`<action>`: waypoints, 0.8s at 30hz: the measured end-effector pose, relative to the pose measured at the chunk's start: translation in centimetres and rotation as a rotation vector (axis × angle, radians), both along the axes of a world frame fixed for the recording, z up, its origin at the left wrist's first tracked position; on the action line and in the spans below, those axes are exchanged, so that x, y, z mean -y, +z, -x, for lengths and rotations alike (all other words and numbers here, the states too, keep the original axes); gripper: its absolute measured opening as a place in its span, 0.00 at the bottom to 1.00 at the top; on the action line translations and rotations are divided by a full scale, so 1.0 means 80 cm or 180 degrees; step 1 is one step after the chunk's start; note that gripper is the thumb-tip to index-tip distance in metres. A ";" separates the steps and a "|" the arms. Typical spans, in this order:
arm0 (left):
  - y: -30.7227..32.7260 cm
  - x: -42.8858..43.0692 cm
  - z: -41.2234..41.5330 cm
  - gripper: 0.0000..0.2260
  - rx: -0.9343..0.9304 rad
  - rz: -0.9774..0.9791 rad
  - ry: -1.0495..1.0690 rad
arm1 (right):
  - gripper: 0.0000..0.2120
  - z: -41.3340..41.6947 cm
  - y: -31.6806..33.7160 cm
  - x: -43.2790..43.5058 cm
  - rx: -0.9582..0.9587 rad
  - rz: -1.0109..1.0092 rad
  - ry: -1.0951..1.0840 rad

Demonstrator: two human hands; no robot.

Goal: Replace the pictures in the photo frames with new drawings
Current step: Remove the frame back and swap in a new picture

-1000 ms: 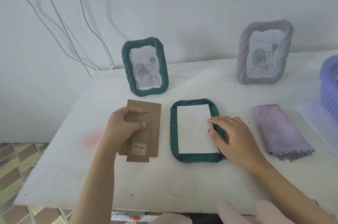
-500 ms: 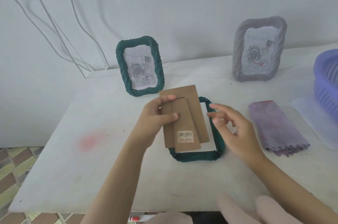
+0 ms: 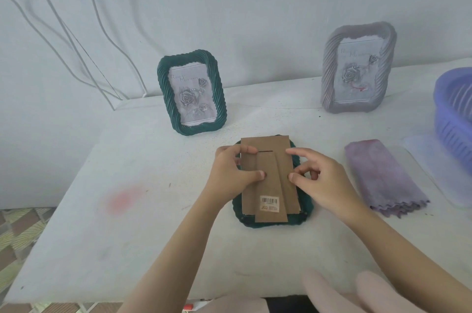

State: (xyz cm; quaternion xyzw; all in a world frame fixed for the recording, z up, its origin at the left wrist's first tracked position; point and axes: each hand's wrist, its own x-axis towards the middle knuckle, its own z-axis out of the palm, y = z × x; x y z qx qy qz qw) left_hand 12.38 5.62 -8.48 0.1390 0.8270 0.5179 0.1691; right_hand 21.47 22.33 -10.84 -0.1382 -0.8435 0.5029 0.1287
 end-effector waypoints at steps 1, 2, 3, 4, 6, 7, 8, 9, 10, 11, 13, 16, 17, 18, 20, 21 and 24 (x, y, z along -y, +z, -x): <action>-0.001 -0.001 0.000 0.19 -0.0016 0.0035 0.0022 | 0.22 0.000 -0.002 0.000 0.0000 -0.0070 -0.0009; -0.001 -0.002 0.000 0.19 -0.0016 0.0064 0.0039 | 0.22 0.000 -0.003 -0.001 -0.0002 -0.0133 -0.0019; -0.001 -0.002 -0.001 0.19 -0.0014 0.0087 0.0052 | 0.22 0.001 -0.004 -0.001 -0.0003 -0.0190 -0.0031; -0.001 -0.003 -0.002 0.19 -0.0012 0.0106 0.0067 | 0.22 0.002 -0.005 -0.002 -0.0004 -0.0239 -0.0043; -0.001 -0.004 -0.002 0.18 0.0009 0.0125 0.0092 | 0.21 0.003 -0.004 -0.002 -0.0005 -0.0306 -0.0053; -0.001 -0.004 -0.003 0.18 0.0013 0.0139 0.0095 | 0.21 0.003 -0.004 -0.001 -0.0014 -0.0338 -0.0048; -0.001 -0.004 -0.002 0.18 0.0008 0.0159 0.0093 | 0.20 0.004 -0.003 -0.001 -0.0025 -0.0380 -0.0034; -0.001 -0.004 -0.002 0.18 -0.0001 0.0175 0.0095 | 0.20 0.004 -0.003 0.000 -0.0025 -0.0426 -0.0017; -0.002 -0.004 -0.001 0.18 -0.0012 0.0186 0.0101 | 0.20 0.004 -0.002 0.000 -0.0017 -0.0470 -0.0005; -0.002 -0.004 -0.001 0.18 -0.0028 0.0203 0.0107 | 0.20 0.004 -0.003 0.001 -0.0009 -0.0515 -0.0001; -0.003 -0.004 -0.001 0.18 -0.0069 0.0257 0.0101 | 0.20 0.005 -0.003 0.002 -0.0010 -0.0627 0.0001; -0.006 -0.003 -0.001 0.18 -0.0161 0.0307 0.0065 | 0.21 0.005 -0.004 0.004 -0.0034 -0.0760 0.0034; -0.007 -0.002 -0.002 0.18 -0.0232 0.0334 0.0042 | 0.21 0.005 -0.004 0.004 -0.0050 -0.0797 0.0050; -0.008 -0.001 -0.002 0.17 -0.0315 0.0370 0.0017 | 0.21 0.005 -0.004 0.004 -0.0065 -0.0841 0.0060; -0.007 0.000 -0.004 0.17 -0.0495 0.0478 -0.0016 | 0.21 0.004 -0.006 0.004 -0.0084 -0.0950 0.0071; -0.008 0.001 -0.004 0.17 -0.0617 0.0566 -0.0024 | 0.21 0.004 -0.007 0.004 -0.0097 -0.1010 0.0074; -0.008 0.003 -0.007 0.17 -0.1016 0.1044 -0.0050 | 0.20 0.004 -0.013 0.003 -0.0156 -0.1181 0.0113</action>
